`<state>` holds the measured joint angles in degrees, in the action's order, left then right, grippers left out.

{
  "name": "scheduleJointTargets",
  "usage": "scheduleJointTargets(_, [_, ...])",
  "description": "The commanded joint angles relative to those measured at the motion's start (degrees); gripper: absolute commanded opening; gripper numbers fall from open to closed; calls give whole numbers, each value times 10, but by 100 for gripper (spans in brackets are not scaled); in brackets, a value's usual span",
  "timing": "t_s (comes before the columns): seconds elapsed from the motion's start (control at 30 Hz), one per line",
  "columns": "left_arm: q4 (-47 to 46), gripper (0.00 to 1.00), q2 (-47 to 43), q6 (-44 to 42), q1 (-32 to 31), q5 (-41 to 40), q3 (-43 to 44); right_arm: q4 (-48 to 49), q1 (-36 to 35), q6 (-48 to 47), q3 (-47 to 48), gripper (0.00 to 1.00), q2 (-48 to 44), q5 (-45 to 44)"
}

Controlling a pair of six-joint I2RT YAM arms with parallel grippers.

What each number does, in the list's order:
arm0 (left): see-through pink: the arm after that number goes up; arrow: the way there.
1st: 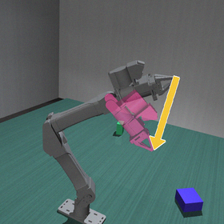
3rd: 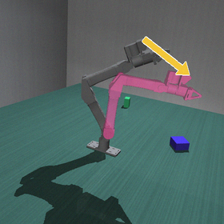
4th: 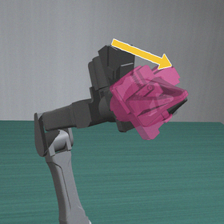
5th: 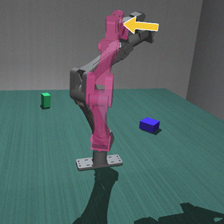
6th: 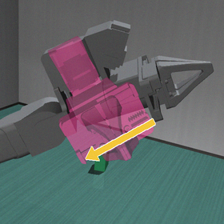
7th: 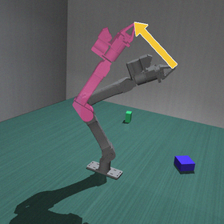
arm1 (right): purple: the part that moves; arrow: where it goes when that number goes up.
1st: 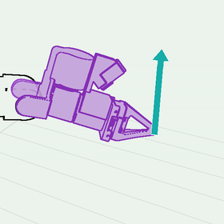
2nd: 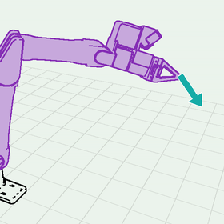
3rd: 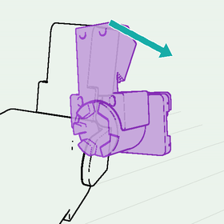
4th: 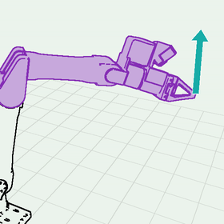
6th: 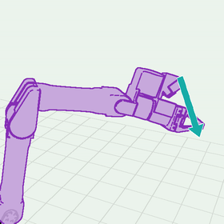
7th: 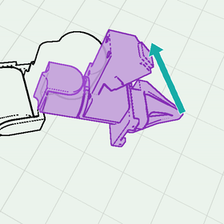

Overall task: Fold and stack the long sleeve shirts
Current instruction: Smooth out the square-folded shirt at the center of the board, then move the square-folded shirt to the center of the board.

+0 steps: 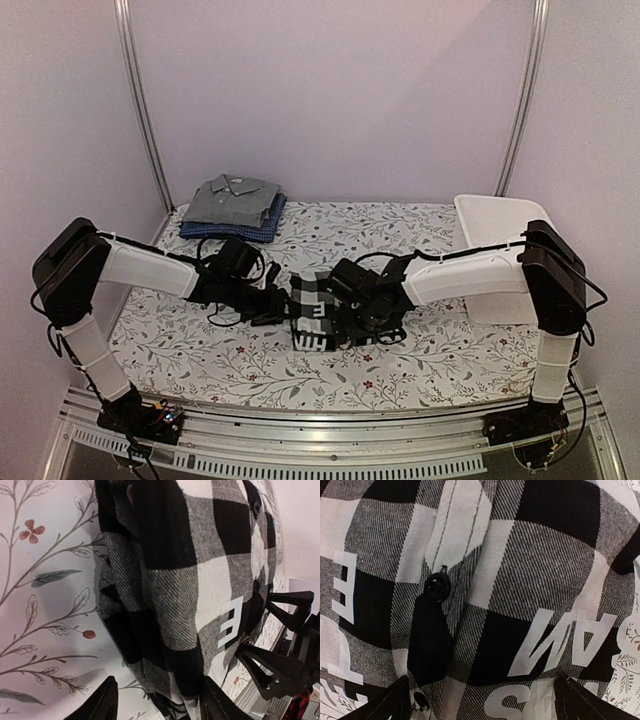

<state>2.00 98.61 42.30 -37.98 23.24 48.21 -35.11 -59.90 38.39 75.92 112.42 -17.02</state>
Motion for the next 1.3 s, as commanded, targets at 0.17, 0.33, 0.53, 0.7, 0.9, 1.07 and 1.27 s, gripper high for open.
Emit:
scheduleJointTargets(0.17, [9,53,49,-10,1,-16,38,-10,8,4,-13,99,-92,-19])
scheduleJointTargets(0.33, [24,46,79,1,-11,-33,64,5,29,-2,-43,99,-121,-24])
scheduleJointTargets(0.53, [43,26,105,22,-22,-53,82,52,68,-10,-101,99,-156,-3])
scheduleJointTargets(0.7, [55,5,109,20,-21,-58,89,110,117,-18,-143,94,-159,30])
scheduleJointTargets(0.9, [104,1,82,-39,0,-61,90,121,130,-31,-122,69,-131,40])
scheduleJointTargets(1.07, [144,1,50,-109,47,-36,78,141,127,-28,-120,56,-111,75])
scheduleJointTargets(1.27, [172,3,50,-162,71,-13,89,162,119,-26,-97,52,-75,107])
